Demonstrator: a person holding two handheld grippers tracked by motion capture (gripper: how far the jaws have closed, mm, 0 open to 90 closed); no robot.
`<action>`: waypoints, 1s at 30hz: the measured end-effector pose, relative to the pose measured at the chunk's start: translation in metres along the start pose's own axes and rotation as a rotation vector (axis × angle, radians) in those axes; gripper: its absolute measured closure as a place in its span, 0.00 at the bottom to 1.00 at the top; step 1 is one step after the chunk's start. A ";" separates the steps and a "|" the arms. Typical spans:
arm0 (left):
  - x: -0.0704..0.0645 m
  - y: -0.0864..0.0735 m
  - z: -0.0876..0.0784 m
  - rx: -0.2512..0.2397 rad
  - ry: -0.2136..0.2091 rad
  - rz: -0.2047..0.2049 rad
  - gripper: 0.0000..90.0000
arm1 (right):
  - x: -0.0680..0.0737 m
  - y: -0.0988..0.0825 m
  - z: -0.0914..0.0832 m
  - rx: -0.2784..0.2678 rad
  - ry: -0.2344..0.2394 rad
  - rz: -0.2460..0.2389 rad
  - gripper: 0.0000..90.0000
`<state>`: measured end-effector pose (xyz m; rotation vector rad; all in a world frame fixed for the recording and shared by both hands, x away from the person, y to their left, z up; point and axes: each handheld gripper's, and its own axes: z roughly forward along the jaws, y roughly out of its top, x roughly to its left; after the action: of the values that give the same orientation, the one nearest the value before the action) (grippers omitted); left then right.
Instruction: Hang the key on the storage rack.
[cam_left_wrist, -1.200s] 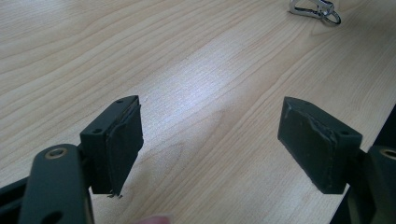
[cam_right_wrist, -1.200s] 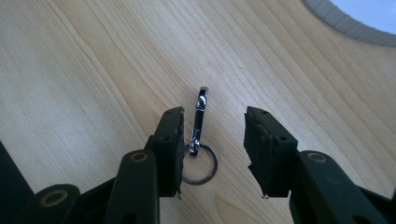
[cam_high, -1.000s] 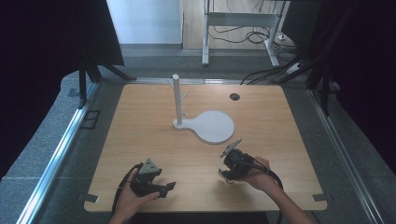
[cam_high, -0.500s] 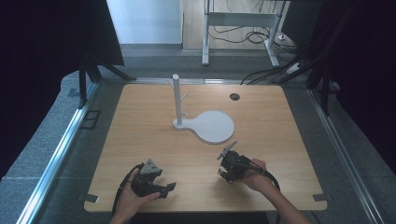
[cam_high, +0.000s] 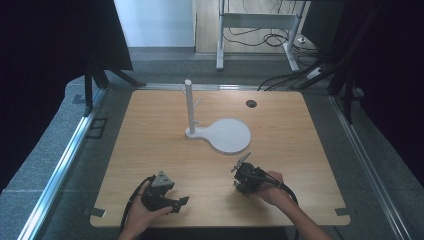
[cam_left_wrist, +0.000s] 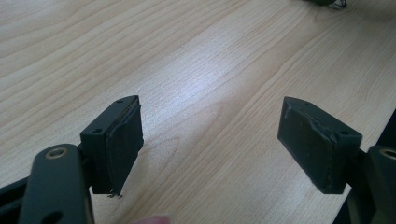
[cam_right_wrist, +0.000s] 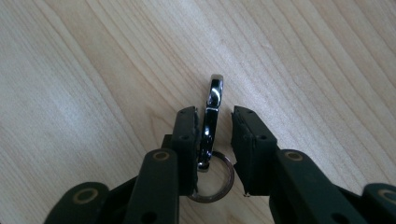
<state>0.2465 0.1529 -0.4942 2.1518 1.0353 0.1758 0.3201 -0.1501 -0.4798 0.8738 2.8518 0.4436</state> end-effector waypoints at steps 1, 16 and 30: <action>0.000 0.000 0.000 0.001 0.001 -0.002 0.25 | 0.000 0.000 0.000 0.002 -0.004 0.003 0.81; 0.000 -0.001 0.003 0.015 0.004 -0.003 0.25 | -0.001 -0.004 -0.005 0.002 -0.029 -0.001 0.93; 0.001 -0.001 0.004 0.024 0.003 -0.001 0.25 | -0.004 0.006 -0.030 -0.049 -0.054 -0.011 0.93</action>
<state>0.2478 0.1516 -0.4976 2.1729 1.0448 0.1676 0.3210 -0.1549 -0.4493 0.8484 2.7824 0.4794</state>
